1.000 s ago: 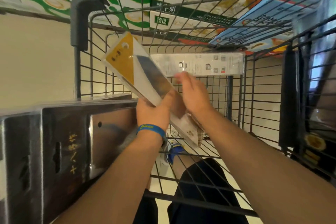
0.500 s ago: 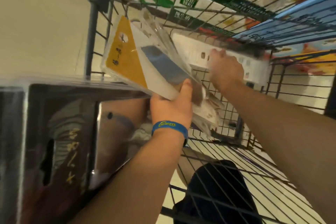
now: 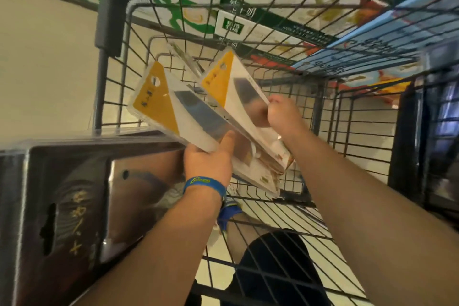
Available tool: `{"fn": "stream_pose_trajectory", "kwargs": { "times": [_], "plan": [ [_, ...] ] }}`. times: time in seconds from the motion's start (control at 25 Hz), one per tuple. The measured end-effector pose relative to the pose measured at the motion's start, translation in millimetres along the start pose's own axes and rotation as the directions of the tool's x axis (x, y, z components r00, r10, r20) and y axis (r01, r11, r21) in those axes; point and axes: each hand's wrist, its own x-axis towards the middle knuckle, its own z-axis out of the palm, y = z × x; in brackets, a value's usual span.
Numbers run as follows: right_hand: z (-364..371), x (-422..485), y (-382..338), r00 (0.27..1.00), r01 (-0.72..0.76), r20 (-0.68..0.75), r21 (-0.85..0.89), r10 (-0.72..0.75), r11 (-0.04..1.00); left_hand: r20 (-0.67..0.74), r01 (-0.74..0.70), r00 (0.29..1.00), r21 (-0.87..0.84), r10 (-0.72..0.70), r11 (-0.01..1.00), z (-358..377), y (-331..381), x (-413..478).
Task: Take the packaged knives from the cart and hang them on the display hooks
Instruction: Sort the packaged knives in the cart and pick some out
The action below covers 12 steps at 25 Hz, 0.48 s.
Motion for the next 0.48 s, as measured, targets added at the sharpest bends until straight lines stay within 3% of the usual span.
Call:
{"fn": "stream_pose_trajectory", "kwargs": {
  "times": [0.08, 0.16, 0.28, 0.48],
  "plan": [
    [11.1, 15.4, -12.2, 0.993, -0.115, 0.019, 0.010, 0.115, 0.993, 0.016, -0.015, 1.000, -0.029, 0.015, 0.999, -0.9, -0.7, 0.2],
    [26.7, 14.9, -18.3, 0.969, -0.190, 0.190, 0.145, 0.161, 0.971, 0.043, -0.047, 0.998, -0.028, 0.048, 0.999, -2.8, -2.4, -0.4],
    [44.3, 11.4, -21.1, 0.934, -0.073, 0.356, 0.147, 0.016, 0.986, 0.062, -0.074, 0.995, -0.042, 0.076, 0.996, -4.5, -3.5, -1.5],
    [41.3, 0.5, -29.6, 0.948, 0.056, 0.307, 0.112, -0.088, 0.992, 0.033, -0.056, 0.998, -0.093, 0.060, 0.994, -8.7, -4.4, -4.8]
  ]
}}
